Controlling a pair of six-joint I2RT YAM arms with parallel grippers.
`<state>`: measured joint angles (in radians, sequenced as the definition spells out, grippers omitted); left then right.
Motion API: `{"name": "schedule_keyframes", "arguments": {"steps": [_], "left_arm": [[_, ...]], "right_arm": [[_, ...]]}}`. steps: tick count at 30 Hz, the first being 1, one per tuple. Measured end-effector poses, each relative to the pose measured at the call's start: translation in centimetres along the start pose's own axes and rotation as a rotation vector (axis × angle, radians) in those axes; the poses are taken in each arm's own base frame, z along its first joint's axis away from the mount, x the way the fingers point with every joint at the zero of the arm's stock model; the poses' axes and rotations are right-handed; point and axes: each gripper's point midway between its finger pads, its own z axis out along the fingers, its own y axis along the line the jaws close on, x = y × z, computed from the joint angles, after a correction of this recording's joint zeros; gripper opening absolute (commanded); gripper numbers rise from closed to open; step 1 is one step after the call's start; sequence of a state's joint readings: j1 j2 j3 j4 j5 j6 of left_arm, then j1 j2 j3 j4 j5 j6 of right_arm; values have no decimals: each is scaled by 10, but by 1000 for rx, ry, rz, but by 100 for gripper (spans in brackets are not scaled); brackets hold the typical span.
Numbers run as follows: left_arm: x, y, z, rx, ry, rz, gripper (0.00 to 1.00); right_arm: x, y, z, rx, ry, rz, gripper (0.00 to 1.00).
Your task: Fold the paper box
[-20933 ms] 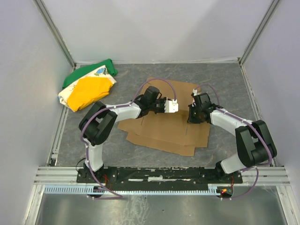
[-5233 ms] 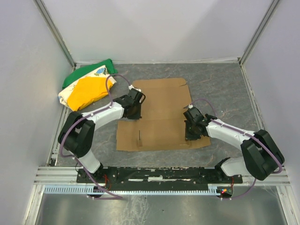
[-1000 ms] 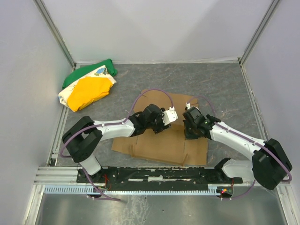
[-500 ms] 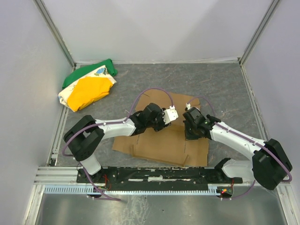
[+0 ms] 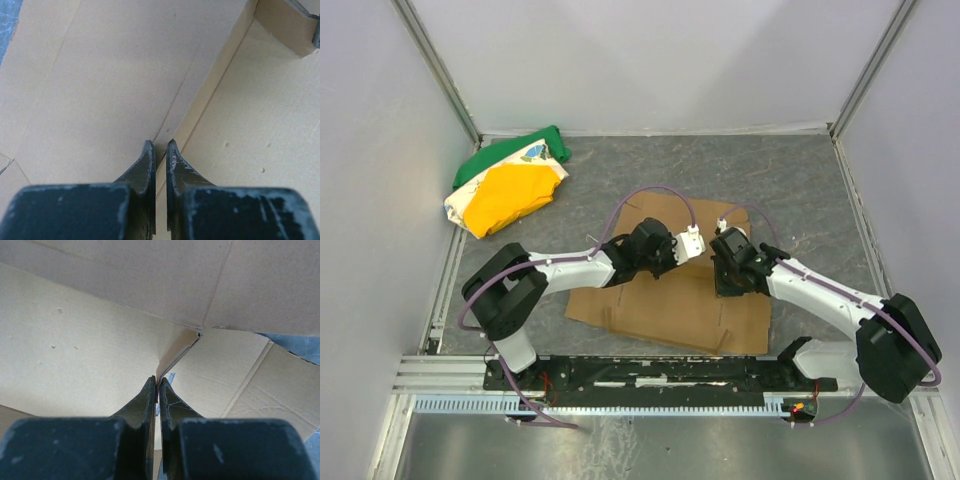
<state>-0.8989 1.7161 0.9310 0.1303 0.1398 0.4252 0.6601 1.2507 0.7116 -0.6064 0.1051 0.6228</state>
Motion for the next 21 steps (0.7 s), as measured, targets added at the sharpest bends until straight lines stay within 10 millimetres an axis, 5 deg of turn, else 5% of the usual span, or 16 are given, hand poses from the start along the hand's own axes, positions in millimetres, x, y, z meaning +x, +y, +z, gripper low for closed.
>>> {"name": "schedule_keyframes", "arguments": {"steps": [7, 14, 21], "left_arm": [[-1, -2, 0, 13, 5, -13, 3], [0, 7, 1, -34, 19, -79, 3], [5, 21, 0, -86, 32, -128, 3]], "right_arm": [[-5, 0, 2, 20, 7, -5, 12], [-24, 3, 1, 51, 5, -23, 43], [-56, 1, -16, 80, -69, -14, 53]]}}
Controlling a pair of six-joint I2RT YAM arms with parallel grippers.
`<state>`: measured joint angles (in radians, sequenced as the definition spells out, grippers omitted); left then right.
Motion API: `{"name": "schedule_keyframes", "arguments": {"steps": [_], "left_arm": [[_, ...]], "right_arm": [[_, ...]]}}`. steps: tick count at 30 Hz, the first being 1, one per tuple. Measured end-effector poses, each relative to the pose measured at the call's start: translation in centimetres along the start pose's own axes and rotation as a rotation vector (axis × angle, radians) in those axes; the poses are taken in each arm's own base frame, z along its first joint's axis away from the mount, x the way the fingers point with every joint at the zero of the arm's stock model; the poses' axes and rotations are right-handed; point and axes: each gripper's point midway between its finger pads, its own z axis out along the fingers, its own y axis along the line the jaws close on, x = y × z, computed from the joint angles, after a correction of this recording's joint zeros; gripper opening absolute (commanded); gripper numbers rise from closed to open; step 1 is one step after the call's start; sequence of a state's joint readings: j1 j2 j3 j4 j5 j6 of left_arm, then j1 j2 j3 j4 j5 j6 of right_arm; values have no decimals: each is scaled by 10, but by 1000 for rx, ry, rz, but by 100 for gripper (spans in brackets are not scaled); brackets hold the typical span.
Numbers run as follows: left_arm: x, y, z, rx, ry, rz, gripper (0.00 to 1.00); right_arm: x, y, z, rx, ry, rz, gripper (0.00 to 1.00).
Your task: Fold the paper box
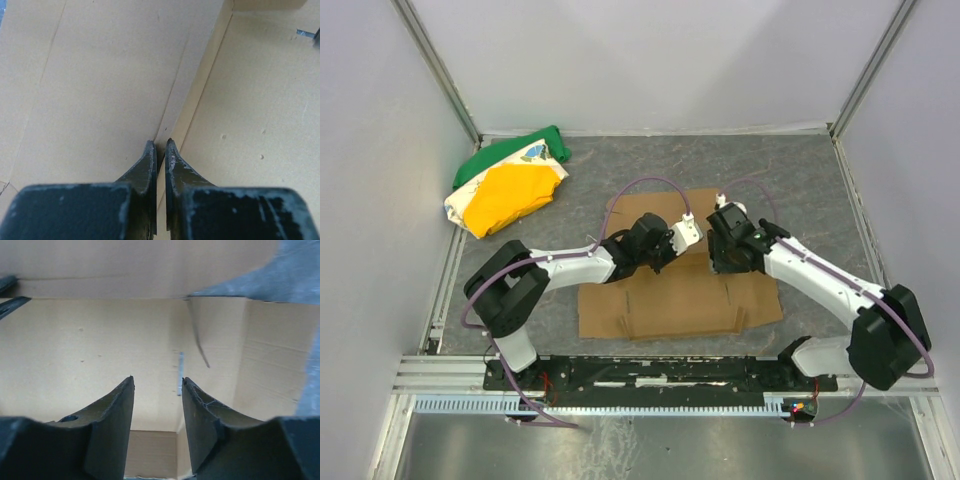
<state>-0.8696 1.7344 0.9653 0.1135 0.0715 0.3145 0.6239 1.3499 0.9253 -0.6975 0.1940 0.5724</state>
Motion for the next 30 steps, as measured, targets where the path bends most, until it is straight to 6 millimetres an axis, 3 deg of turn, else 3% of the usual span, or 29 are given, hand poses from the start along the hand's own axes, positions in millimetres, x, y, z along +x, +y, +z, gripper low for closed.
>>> {"name": "schedule_keyframes", "arguments": {"steps": [4, 7, 11, 18, 25, 30], "left_arm": [[0, 2, 1, -12, 1, -3, 3], [0, 3, 1, -19, -1, -3, 3], [0, 4, 2, -21, -2, -4, 3], [0, 5, 2, -24, -3, -6, 3], [0, 6, 2, -23, -3, -6, 3], [0, 5, 2, -22, -4, -6, 3]], "right_arm": [[-15, -34, -17, 66, -52, 52, 64], [-22, -67, -30, 131, -80, 120, 64], [-16, -93, -31, 182, -63, 213, 64], [28, -106, -15, 220, 51, 288, 61], [40, -115, -11, 273, 53, 378, 61], [43, -125, -17, 305, 10, 424, 66]]}}
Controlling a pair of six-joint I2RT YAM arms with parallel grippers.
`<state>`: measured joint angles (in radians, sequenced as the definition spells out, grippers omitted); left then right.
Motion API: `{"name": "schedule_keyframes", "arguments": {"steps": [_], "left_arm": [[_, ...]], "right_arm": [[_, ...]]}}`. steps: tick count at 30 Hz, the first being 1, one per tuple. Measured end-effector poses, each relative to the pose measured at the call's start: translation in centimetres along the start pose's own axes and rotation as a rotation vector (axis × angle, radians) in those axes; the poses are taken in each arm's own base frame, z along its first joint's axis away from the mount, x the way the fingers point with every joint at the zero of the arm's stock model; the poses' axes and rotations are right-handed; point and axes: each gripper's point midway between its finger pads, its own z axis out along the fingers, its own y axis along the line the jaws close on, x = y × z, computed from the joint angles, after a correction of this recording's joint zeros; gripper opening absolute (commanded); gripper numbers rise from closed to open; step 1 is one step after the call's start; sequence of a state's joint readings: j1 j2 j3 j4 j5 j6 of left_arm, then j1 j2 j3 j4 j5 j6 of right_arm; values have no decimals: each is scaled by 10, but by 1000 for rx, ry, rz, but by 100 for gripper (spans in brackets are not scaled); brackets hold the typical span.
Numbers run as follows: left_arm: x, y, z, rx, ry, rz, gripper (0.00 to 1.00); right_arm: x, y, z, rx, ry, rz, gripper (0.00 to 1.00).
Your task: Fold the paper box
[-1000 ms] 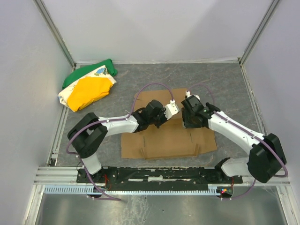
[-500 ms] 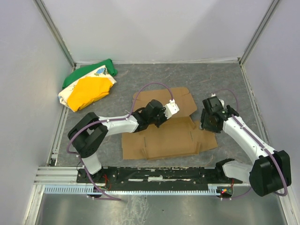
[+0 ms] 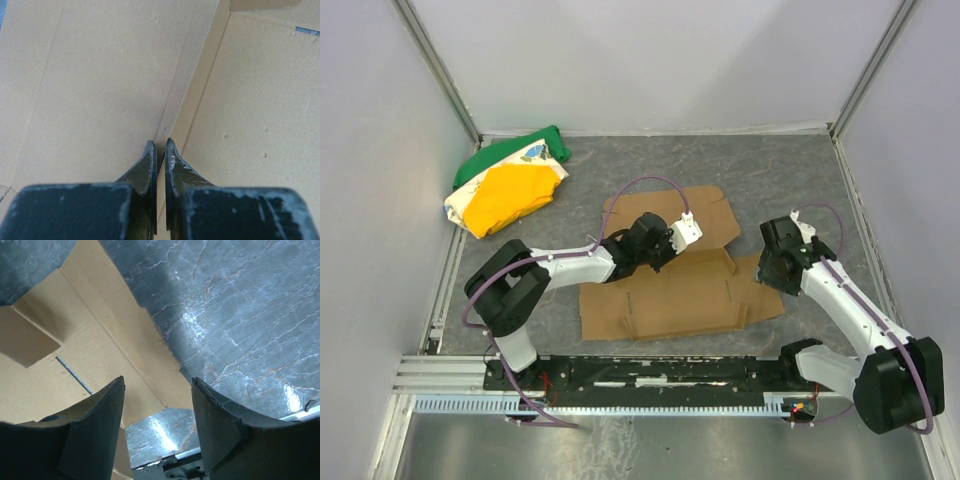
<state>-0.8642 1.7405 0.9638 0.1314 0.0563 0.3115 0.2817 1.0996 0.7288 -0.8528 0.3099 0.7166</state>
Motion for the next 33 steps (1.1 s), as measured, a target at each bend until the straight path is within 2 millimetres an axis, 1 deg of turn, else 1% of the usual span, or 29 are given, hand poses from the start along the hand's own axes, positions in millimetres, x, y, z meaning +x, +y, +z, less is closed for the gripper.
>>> {"name": "schedule_keyframes", "arguments": {"steps": [5, 9, 14, 19, 22, 24, 28, 33], "left_arm": [[0, 0, 0, 4, -2, -1, 3], [0, 1, 0, 12, -7, -5, 3], [1, 4, 0, 15, -9, -13, 3], [4, 10, 0, 3, -4, -22, 3], [5, 13, -1, -3, -3, -26, 3], [5, 15, -1, -6, -2, -27, 3], [5, 16, -1, -8, -2, -29, 3], [5, 16, -1, -4, -4, -30, 3]], "right_arm": [[-3, -7, 6, 34, 7, 19, 73], [-1, -5, 12, 31, 35, 1, 72], [7, 6, 20, -19, 105, -46, 65], [10, 10, 21, -54, 128, -83, 52], [9, 11, 21, -69, 125, -97, 47], [9, 12, 19, -80, 122, -101, 48], [9, 14, 19, -91, 120, -102, 58], [8, 18, 19, -106, 120, -102, 60]]}}
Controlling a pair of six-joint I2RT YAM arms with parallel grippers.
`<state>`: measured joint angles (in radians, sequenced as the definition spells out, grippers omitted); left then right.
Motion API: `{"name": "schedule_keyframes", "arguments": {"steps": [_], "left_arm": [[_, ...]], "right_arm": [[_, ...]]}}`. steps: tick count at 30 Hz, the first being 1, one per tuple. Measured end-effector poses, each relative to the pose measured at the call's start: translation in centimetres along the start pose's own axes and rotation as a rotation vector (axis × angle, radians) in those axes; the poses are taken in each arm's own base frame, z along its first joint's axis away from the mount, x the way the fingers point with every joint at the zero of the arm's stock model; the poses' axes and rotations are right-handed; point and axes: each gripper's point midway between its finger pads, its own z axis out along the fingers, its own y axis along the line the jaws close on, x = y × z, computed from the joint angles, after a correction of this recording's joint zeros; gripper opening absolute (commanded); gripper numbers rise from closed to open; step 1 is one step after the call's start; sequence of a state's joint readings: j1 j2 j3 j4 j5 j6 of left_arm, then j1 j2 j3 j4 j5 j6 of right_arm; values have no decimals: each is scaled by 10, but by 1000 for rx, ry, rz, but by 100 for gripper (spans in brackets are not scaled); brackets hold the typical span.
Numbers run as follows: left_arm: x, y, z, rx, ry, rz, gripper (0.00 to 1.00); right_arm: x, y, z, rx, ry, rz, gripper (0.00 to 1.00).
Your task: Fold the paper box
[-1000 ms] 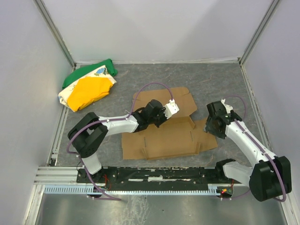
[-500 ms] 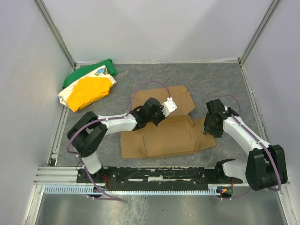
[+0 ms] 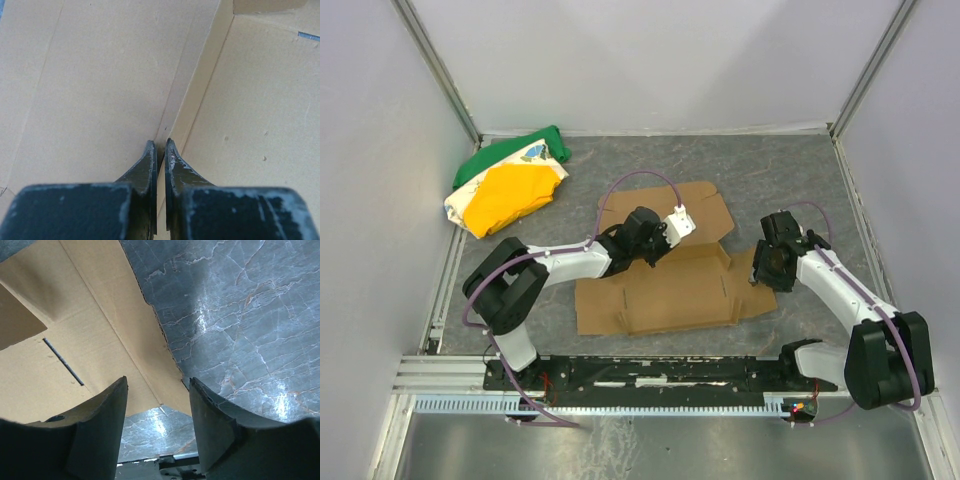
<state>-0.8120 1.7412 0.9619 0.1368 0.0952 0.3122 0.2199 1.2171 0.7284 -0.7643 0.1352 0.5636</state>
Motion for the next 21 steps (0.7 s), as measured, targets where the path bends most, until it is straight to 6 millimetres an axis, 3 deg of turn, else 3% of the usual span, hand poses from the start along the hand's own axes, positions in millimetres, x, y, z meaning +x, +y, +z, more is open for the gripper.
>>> {"name": "schedule_keyframes", "arguments": {"steps": [11, 21], "left_arm": [[0, 1, 0, 10, -4, -5, 3], [0, 1, 0, 9, -5, -5, 3]], "right_arm": [[-3, -7, 4, 51, -14, 22, 62], [-15, -10, -6, 58, -92, 60, 66]]}}
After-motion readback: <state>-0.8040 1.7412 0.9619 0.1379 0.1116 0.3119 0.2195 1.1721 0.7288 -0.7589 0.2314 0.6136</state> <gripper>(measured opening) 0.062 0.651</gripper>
